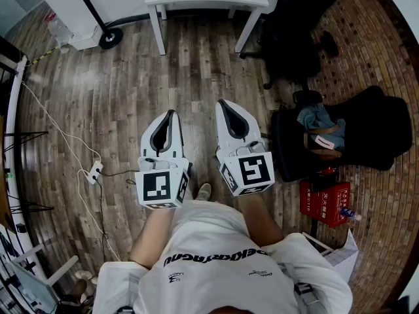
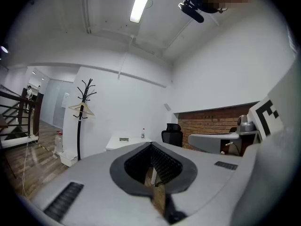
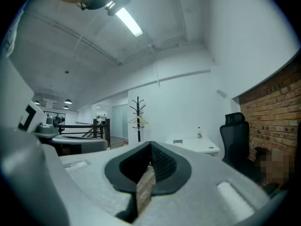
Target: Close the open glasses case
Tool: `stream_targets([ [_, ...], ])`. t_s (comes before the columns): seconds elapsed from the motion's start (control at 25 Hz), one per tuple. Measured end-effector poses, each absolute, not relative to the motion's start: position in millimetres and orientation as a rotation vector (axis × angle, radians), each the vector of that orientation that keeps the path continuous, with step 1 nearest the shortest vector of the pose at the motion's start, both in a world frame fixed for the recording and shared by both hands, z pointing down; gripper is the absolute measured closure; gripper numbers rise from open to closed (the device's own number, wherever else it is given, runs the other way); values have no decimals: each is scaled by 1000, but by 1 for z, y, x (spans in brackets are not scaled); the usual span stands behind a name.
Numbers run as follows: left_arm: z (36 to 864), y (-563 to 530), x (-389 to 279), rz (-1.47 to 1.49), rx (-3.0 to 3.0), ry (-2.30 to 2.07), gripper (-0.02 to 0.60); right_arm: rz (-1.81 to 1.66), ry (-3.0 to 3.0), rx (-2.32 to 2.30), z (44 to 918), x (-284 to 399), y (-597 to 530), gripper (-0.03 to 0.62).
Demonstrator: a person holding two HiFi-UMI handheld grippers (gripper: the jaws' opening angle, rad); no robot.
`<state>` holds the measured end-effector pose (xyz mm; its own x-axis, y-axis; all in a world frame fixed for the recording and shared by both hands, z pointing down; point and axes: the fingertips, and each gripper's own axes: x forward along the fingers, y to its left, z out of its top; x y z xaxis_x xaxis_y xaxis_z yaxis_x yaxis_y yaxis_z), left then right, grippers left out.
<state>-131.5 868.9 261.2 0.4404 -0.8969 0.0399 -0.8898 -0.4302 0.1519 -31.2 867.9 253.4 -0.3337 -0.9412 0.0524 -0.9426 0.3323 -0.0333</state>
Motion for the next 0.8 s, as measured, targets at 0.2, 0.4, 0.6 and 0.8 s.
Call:
stream_targets([
  [0.2,254,927,-113,-60,2554,-1583,583,113,-2568,1790,250,-20,924,594],
  [0.4,248,950,-107,-63,2556,-1595,583,85,-2597,1802,239,-15,950,592],
  [0.6,248,951,-101,-55,2562,-1595,583,101,-2590,1828,238,-5,949,592],
  [0.8,253,916,-94,-44,2558,-1577,583,126,-2576,1831,245,2,916,592],
])
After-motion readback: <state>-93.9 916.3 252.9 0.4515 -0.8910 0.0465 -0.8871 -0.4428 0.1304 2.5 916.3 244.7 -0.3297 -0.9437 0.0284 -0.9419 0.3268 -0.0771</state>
